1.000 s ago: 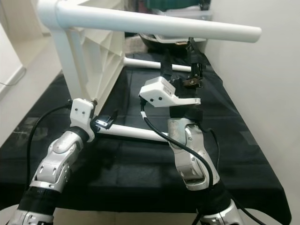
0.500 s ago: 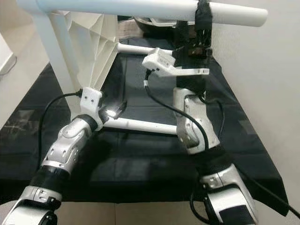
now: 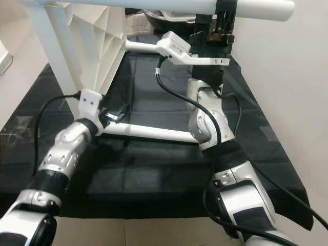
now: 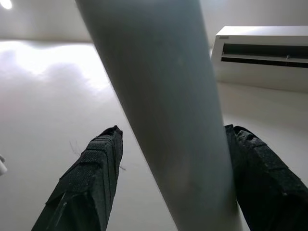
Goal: Building children table
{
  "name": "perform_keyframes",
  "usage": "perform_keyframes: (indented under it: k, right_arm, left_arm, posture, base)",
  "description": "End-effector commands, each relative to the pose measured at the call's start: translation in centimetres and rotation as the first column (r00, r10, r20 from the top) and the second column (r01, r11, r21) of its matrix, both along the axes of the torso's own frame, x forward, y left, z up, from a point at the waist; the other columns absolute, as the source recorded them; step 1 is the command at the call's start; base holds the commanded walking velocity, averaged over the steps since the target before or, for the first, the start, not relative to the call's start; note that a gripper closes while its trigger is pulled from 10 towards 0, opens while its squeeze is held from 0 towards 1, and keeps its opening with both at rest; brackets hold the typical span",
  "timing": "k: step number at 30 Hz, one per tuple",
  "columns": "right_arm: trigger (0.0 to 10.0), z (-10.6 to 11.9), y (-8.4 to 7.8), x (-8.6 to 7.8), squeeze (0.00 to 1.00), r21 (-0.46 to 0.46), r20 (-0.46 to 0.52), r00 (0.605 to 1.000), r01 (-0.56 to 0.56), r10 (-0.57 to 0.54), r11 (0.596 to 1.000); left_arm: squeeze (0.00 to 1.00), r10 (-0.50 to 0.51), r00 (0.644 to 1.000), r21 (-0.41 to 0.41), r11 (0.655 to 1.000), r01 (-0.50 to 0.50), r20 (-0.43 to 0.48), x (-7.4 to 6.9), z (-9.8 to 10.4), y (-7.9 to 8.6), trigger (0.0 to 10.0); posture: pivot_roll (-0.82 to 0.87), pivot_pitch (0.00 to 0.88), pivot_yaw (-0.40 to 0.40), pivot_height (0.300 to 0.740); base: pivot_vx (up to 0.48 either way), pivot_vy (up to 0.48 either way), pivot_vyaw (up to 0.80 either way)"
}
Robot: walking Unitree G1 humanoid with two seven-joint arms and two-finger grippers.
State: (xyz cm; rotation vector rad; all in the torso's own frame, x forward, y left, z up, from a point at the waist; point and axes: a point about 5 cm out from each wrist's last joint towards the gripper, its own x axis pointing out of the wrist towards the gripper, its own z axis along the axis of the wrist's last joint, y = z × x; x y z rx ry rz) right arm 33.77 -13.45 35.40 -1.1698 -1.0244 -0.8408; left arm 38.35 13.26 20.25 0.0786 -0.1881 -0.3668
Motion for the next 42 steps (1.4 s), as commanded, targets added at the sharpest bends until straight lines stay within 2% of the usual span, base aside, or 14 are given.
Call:
perform_keyframes:
  k: [1, 6, 7, 8, 9, 20, 23, 29, 32, 36, 37, 38, 40, 42]
  right_arm:
    - [10.0, 0.2, 0.4, 0.0, 0.00, -0.008, 0.013, 1.000, -0.012, 0.012, 1.000]
    - [10.0, 0.4, 0.5, 0.1, 0.00, -0.010, 0.018, 1.000, -0.017, 0.017, 1.000]
    - [7.4, 0.4, 0.4, 0.1, 0.00, -0.009, 0.014, 1.000, -0.024, 0.024, 1.000]
    - [7.4, 0.4, 0.4, 0.1, 0.00, -0.008, 0.009, 1.000, -0.029, 0.029, 1.000]
    - [0.0, 0.4, 0.4, 0.2, 0.00, -0.008, 0.006, 0.999, -0.032, 0.032, 0.999]
    - [0.0, 0.5, 0.3, 0.2, 0.00, 0.002, -0.008, 0.998, -0.056, 0.056, 0.998]
    - [0.0, 0.4, 0.0, 0.2, 0.00, 0.008, -0.012, 0.998, -0.058, 0.058, 0.998]
    - [0.0, 0.4, -0.2, 0.2, 0.00, 0.016, -0.018, 0.998, -0.058, 0.059, 0.998]
    - [0.0, 0.5, -1.1, 0.5, 0.00, 0.070, -0.034, 0.998, -0.057, 0.060, 0.996]
    - [0.0, 1.0, -1.6, 0.7, 0.00, 0.096, -0.029, 0.998, -0.057, 0.060, 0.994]
    - [0.0, 1.4, -2.4, 1.0, 0.00, 0.132, -0.034, 0.998, -0.042, 0.047, 0.990]
    - [0.0, 1.4, -2.4, 1.0, 0.00, 0.132, -0.034, 0.998, -0.042, 0.047, 0.990]
    - [0.0, 0.7, -5.1, 2.1, 0.00, 0.294, -0.104, 0.994, -0.005, 0.038, 0.956]
    - [0.0, 0.2, -5.9, 2.5, 0.00, 0.355, -0.136, 0.990, 0.007, 0.044, 0.935]
  left_arm:
    - [0.00, 0.008, 1.000, 0.007, 1.000, -0.008, -0.011, 0.2, -0.4, 0.5, 10.0]
    - [0.00, 0.052, 0.998, 0.033, 0.998, -0.052, -0.016, 0.9, -0.1, 1.4, 10.0]
    - [0.00, 0.095, 0.995, 0.052, 0.994, -0.093, -0.023, 1.3, -0.2, 2.1, 10.0]
    - [0.00, 0.114, 0.993, 0.062, 0.992, -0.112, -0.028, 1.4, -0.2, 2.4, 10.0]
    - [0.00, 0.149, 0.988, 0.069, 0.987, -0.146, -0.036, 1.5, -0.4, 2.9, 10.0]
    - [0.00, 0.370, 0.920, 0.188, 0.920, -0.344, -0.127, 1.5, -2.2, 8.1, 10.0]
    - [0.00, 0.460, 0.881, 0.240, 0.872, -0.426, -0.111, 1.3, -1.9, 10.2, 10.0]
    - [0.00, 0.503, 0.860, 0.276, 0.842, -0.463, -0.092, 1.2, -1.4, 11.4, 10.0]
    - [0.00, 0.572, 0.820, 0.388, 0.749, -0.537, 0.030, 1.0, 1.6, 14.6, 10.0]
    - [0.00, 0.592, 0.801, 0.421, 0.707, -0.569, 0.090, 0.8, 3.6, 16.0, 10.0]
    - [0.00, 0.588, 0.787, 0.481, 0.645, -0.594, 0.184, 0.6, 6.3, 17.2, 10.0]
    - [0.00, 0.588, 0.787, 0.481, 0.645, -0.594, 0.184, 0.6, 6.3, 17.2, 10.0]
    - [0.00, 0.548, 0.762, 0.556, 0.535, -0.636, 0.345, 0.0, 11.9, 18.5, 10.0]
    - [0.00, 0.531, 0.752, 0.574, 0.498, -0.650, 0.391, -0.2, 13.6, 18.6, 10.0]
  posture:
    - [0.07, 0.185, -0.003, 0.740]
    - [0.06, 0.183, 0.004, 0.740]
    - [0.06, 0.183, 0.004, 0.740]
    - [0.06, 0.183, 0.004, 0.740]
    - [0.06, 0.183, 0.006, 0.740]
    - [0.04, 0.182, 0.026, 0.740]
    - [0.04, 0.180, 0.030, 0.740]
    - [0.05, 0.178, 0.032, 0.740]
    - [0.08, 0.164, 0.041, 0.740]
    - [0.09, 0.155, 0.047, 0.740]
    - [0.10, 0.142, 0.051, 0.740]
    - [0.10, 0.142, 0.051, 0.740]
    - [0.13, 0.130, 0.044, 0.740]
    - [0.13, 0.129, 0.044, 0.740]
  base:
    - [0.000, 0.000, 0.00]
    - [0.000, 0.000, 0.00]
    - [0.000, 0.000, 0.00]
    - [0.000, 0.000, 0.00]
    - [0.000, 0.000, 0.00]
    - [0.000, 0.000, 0.00]
    - [0.000, 0.000, 0.00]
    - [0.000, 0.000, 0.00]
    - [0.000, 0.000, 0.00]
    - [0.000, 0.000, 0.00]
    - [0.000, 0.000, 0.00]
    - [0.000, 0.000, 0.00]
    - [0.000, 0.000, 0.00]
    - [0.000, 0.000, 0.00]
